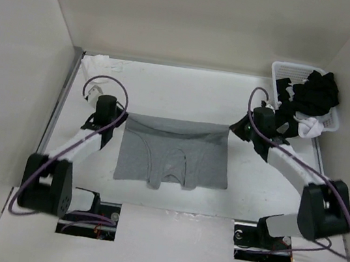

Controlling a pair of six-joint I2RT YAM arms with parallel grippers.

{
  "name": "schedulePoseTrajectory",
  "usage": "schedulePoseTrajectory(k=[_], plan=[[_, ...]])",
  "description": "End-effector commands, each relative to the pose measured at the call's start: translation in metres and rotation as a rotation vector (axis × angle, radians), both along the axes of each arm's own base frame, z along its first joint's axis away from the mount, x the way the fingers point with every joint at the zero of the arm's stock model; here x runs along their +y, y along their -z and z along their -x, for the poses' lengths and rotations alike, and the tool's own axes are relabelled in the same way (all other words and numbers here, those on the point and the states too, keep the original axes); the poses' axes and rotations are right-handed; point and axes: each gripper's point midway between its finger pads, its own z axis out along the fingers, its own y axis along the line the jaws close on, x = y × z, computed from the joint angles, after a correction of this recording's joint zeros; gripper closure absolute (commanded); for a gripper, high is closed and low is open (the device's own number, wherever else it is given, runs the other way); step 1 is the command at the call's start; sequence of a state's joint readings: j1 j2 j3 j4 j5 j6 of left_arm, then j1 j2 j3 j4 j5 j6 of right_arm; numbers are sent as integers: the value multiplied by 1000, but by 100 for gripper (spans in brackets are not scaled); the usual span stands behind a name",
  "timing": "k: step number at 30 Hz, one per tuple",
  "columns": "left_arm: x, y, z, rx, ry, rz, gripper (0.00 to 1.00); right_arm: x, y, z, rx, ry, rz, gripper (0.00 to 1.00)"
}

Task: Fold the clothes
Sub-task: Fold the tank top

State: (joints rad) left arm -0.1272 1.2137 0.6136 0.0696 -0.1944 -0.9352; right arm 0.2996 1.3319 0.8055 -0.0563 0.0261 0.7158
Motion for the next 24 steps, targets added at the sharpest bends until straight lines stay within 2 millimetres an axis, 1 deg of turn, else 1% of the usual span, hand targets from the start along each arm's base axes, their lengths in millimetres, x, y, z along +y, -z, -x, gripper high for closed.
schedulePoseTrajectory(k=[1, 3, 5, 7, 9, 11, 14, 16, 18, 24], plan=[[4, -62, -74, -239, -51, 39, 98, 21, -64, -69, -207, -60, -141, 100], [6, -65, -100, -239, -48, 43, 98, 14, -64, -95, -199, -41, -147, 100], [8, -67, -116, -238, -39, 50, 98, 11, -65, -111, -188, -44, -158, 100], [9, -68, -123, -239, -29, 60, 98, 9, -69, -116, -189, -42, -154, 100], [10, -68, -118, -242, -26, 74, 97, 8, -72, -111, -193, -45, -151, 100], [7, -66, -106, -239, -21, 79, 97, 6, -70, -102, -189, -44, -149, 100], [4, -63, -83, -251, -17, 103, 97, 2, -66, -80, -185, -33, -159, 100], [3, -60, -62, -254, -13, 118, 97, -1, -61, -63, -181, -25, -161, 100], [3, -61, -46, -264, -2, 126, 97, -6, -57, -45, -183, -13, -161, 100], [8, -58, 7, -268, 18, 140, 97, -7, -40, 13, -171, -23, -157, 100]])
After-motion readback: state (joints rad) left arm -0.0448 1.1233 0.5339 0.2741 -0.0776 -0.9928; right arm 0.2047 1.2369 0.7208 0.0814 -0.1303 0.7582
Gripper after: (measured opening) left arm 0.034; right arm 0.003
